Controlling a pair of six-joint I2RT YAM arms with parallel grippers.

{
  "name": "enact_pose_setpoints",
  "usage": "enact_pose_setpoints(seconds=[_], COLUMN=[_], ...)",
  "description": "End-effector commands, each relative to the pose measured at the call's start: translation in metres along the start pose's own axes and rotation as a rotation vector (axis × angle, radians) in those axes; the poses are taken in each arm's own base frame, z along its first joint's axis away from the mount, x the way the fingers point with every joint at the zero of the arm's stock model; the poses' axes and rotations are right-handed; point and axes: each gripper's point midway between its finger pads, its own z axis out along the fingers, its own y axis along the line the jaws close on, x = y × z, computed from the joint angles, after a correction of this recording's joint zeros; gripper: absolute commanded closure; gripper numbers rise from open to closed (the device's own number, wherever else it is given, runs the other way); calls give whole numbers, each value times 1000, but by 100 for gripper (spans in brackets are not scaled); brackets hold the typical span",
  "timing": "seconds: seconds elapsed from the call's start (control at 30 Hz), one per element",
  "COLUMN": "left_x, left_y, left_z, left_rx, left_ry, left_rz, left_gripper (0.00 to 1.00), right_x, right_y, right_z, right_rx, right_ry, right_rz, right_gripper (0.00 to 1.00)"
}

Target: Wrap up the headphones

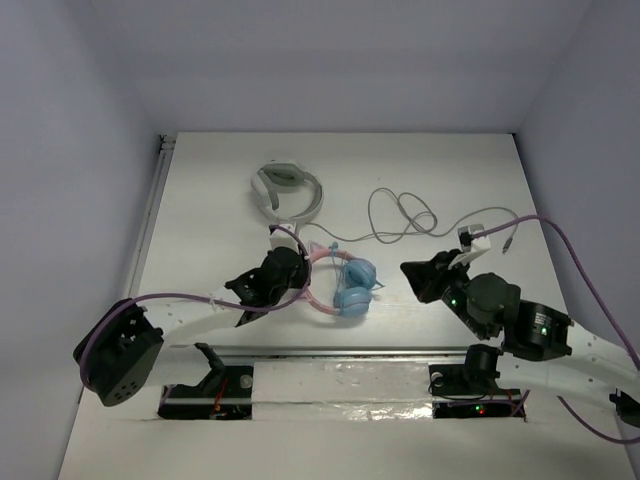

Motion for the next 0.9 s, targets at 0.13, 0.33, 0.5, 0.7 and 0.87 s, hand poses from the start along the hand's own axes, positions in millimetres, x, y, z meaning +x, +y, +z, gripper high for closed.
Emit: enact_pose_setpoints(seconds=[0.13,0.33,0.5,0.7,0.87], left_x=[-36,-78,-151,-213,-210], left_y=[-10,-10,-23,-31,-41], left_z=[-6,-36,-106,-191,-190], left_rx=[24,-1,97,248,289], left_ry=[-129,-206,-395,-580,-547], left_rz=[-86,-98,-158,-233,-198], left_gripper=[58,26,21,1,1], right_x=[-58,-114,-149,-154,-146], right_y=[7,8,-14,-25,-13], right_z=[-23,-61,-93,-101,-90], right_rx=[-59,-146,-146,-120,-145], right_ry=[-170,-304,-434,-451,-434], right_rz=[128,254,333,339,330], right_gripper=[73,43,0,0,0])
